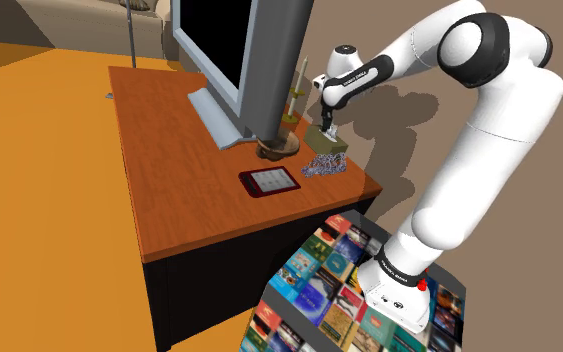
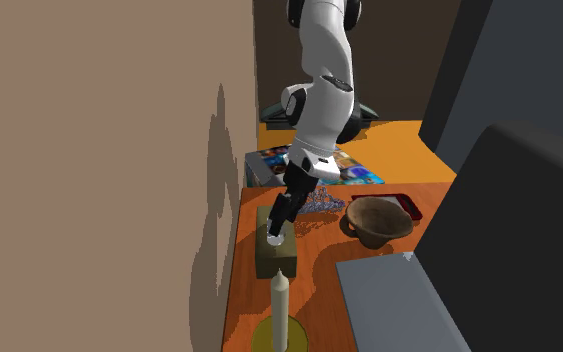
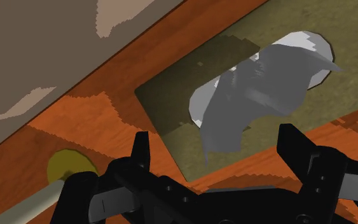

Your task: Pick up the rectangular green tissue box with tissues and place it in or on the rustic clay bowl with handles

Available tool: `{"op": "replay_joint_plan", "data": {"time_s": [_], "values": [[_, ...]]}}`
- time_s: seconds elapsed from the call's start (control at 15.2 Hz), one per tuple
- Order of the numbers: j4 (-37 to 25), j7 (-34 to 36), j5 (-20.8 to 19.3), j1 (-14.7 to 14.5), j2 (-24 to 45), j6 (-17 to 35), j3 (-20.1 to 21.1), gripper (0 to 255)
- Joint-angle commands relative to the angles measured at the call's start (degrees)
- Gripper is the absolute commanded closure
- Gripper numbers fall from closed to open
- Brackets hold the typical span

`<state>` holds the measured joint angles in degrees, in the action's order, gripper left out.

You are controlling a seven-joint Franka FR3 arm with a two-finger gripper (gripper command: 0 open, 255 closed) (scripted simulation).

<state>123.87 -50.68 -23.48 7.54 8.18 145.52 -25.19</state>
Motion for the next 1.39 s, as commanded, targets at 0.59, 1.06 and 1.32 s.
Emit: {"op": "replay_joint_plan", "data": {"time_s": [0.59,1.06,1.32], "values": [[0.3,0.1,-0.1,0.1,0.1,0.4,-0.1,255],[-0.1,-0.2,0.0,0.0,-0.4,-0.4,0.0,255],[-1.2,-1.0,0.2,-0.2,-2.3,-3.3,0.1,255]]}}
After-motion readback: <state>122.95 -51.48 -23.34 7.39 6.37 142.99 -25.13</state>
